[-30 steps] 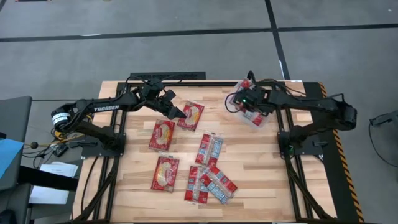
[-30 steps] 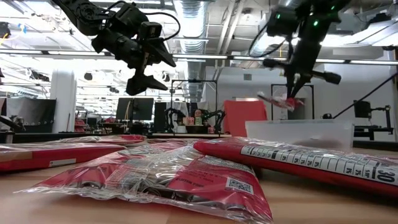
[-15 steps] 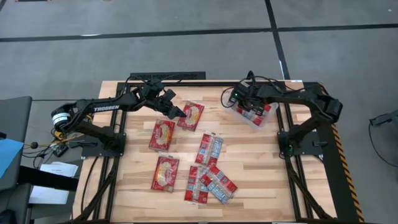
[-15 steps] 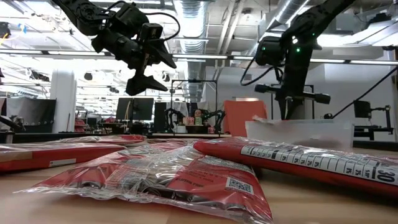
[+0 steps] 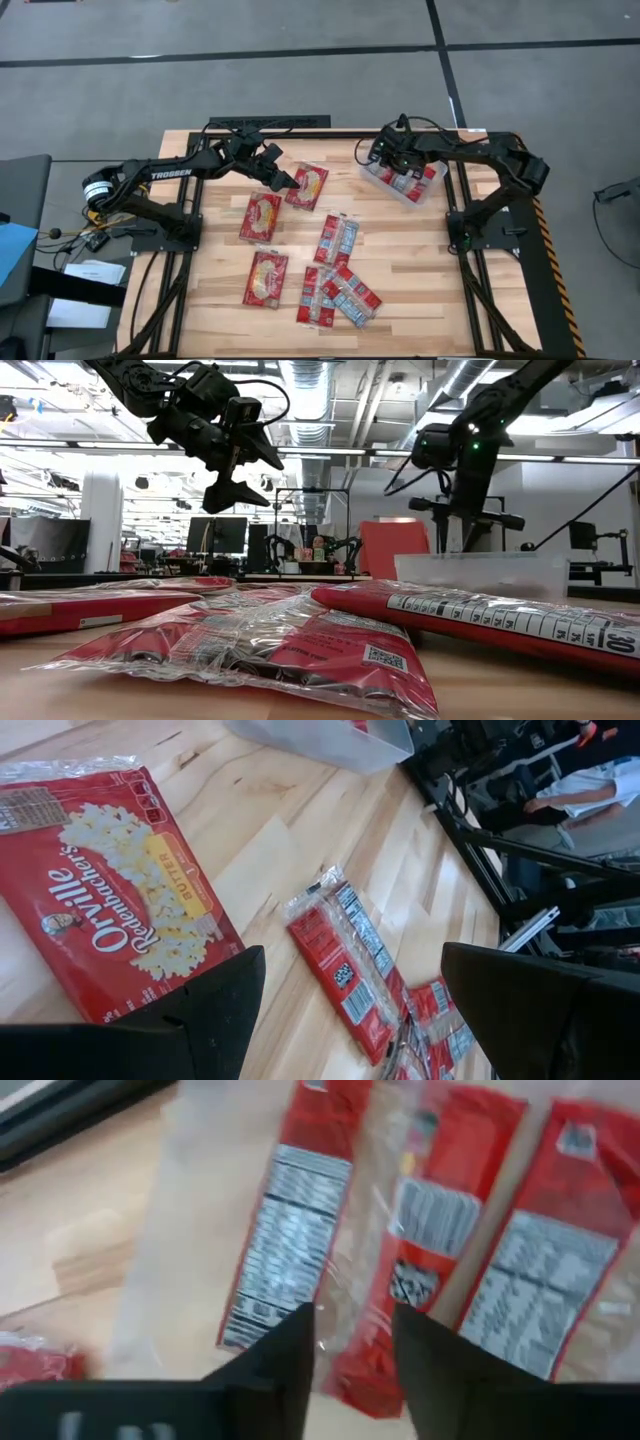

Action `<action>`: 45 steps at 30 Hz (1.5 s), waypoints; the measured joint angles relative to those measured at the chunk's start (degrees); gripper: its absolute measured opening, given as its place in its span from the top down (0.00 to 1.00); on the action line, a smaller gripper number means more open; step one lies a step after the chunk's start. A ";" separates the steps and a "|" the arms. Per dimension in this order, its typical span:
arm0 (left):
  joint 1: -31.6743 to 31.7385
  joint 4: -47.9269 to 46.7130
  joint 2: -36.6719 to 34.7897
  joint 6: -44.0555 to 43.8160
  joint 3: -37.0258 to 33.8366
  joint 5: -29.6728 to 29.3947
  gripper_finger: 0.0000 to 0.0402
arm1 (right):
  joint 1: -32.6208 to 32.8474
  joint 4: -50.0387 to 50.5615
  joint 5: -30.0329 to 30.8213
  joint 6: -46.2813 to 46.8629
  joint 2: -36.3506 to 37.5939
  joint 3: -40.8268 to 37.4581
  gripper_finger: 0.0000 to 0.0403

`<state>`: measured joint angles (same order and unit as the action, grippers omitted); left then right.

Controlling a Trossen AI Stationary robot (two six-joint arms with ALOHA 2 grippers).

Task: Sort popcorn bags into baskets
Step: Put the red popcorn bag into the transparent bin

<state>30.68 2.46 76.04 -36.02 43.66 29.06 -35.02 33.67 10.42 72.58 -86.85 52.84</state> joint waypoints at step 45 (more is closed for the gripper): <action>4.62 -4.05 19.67 5.44 2.21 -8.91 0.47 | 26.00 -23.22 0.68 1.55 -15.11 7.78 0.35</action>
<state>35.30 -1.59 95.71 -30.58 45.87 20.15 -9.02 10.45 11.10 74.13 -101.96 60.62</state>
